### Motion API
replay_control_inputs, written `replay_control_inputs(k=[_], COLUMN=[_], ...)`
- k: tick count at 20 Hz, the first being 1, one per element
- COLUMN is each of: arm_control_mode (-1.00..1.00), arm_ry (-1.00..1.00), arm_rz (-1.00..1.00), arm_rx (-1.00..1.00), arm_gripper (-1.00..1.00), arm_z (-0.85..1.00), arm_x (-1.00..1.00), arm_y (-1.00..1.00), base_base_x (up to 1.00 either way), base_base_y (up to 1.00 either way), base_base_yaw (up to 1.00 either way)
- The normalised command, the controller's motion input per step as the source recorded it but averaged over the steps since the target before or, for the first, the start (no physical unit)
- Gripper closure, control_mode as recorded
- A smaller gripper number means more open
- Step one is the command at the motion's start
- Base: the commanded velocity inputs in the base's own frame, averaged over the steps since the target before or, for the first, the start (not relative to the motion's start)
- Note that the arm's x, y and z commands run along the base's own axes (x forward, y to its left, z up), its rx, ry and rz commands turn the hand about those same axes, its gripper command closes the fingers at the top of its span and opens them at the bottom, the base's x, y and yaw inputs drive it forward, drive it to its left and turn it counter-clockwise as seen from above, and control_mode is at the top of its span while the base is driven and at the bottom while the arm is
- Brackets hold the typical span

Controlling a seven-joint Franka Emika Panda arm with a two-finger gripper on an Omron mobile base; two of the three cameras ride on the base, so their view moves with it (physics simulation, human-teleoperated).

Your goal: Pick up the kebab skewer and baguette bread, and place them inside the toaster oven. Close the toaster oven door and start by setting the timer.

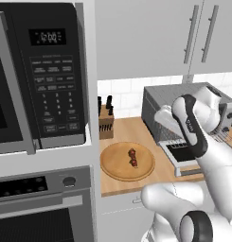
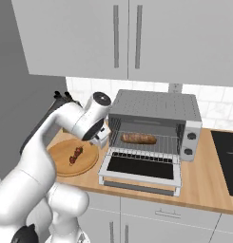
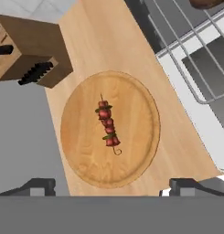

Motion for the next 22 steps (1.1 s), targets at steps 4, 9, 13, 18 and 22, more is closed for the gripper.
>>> replay_control_inputs(k=[4, 9, 13, 18, 22], arm_control_mode=[-1.00, -1.00, -1.00, -1.00, -1.00], arm_ry=[0.27, 0.13, 0.07, 0.09, 0.10], arm_rz=[0.04, 0.02, 0.00, 0.15, 0.19], arm_rx=[-0.16, -0.23, -0.25, -0.05, -0.06], arm_gripper=[-1.00, -1.00, -1.00, -1.00, -1.00], arm_z=[-0.06, -0.43, -0.66, -0.59, -0.54], arm_x=[0.11, 0.25, 0.27, 0.32, 0.41], arm_y=[0.82, 0.24, 0.00, 0.00, 0.29], base_base_x=[0.00, 0.00, 0.00, 0.00, 0.00], base_base_y=[0.00, 0.00, 0.00, 0.00, 0.00], base_base_yaw=[0.00, 0.00, 0.00, 0.00, 0.00])
